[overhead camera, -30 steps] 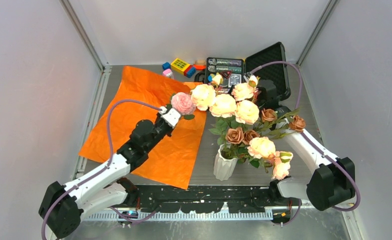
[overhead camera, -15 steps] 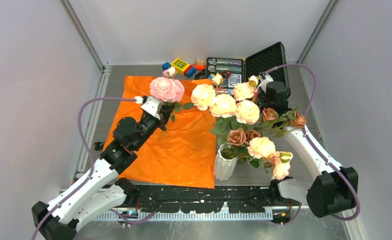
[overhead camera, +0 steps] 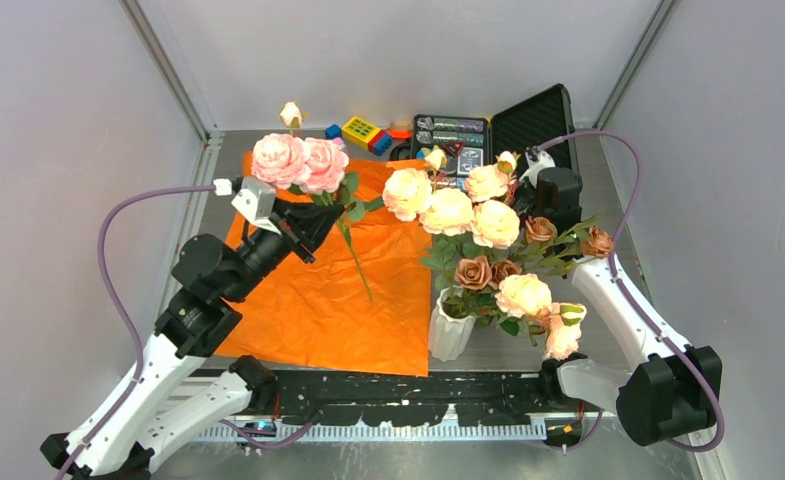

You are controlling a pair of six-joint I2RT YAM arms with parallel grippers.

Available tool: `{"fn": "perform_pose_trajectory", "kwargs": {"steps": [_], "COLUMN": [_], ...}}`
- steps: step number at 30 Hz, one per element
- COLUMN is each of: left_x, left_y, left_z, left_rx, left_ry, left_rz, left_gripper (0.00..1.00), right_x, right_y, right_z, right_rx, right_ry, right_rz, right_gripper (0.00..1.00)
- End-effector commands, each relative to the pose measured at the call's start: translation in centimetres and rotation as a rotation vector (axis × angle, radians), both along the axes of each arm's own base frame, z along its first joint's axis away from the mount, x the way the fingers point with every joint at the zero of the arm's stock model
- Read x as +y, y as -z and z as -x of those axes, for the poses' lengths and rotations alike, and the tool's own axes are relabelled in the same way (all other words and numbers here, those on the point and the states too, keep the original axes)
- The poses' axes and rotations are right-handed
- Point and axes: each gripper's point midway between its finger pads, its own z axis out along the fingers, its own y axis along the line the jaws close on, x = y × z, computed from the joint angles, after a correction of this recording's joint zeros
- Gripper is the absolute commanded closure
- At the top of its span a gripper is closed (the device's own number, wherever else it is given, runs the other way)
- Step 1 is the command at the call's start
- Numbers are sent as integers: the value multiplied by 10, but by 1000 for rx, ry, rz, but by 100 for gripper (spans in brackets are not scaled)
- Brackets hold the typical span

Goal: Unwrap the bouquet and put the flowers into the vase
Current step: Pick up the fake flower from the wrapping paper, then insert the fake flower into the vase.

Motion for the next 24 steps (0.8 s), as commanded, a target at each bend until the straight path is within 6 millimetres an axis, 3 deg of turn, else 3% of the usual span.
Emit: {"fn": "perform_pose_trajectory", "kwargs": {"steps": [1, 6, 12, 18, 24], "left_x": [-17, -35, -50, -45, -34], "left_y": [-40, -75, -101, -141, -170], "left_z": [39, 70, 94, 118, 125], "left_rx": [9, -7, -30, -126, -220], "left_ry": [218, 427, 615, 705, 677], "left_rz": [109, 174, 181, 213, 239], "left_gripper": [100, 100, 100, 100, 100], "right_x": [-5, -5, -7, -11, -12], "right_y": [-17, -17, -14, -9, -5], "right_z": [-2, 1, 3, 5, 6], "right_rx": [-73, -72, -77, -72, -67], "right_ry": [14, 8, 8, 20, 21], "right_rz": [6, 8, 23, 52, 59], "right_gripper": [9, 9, 9, 9, 9]}}
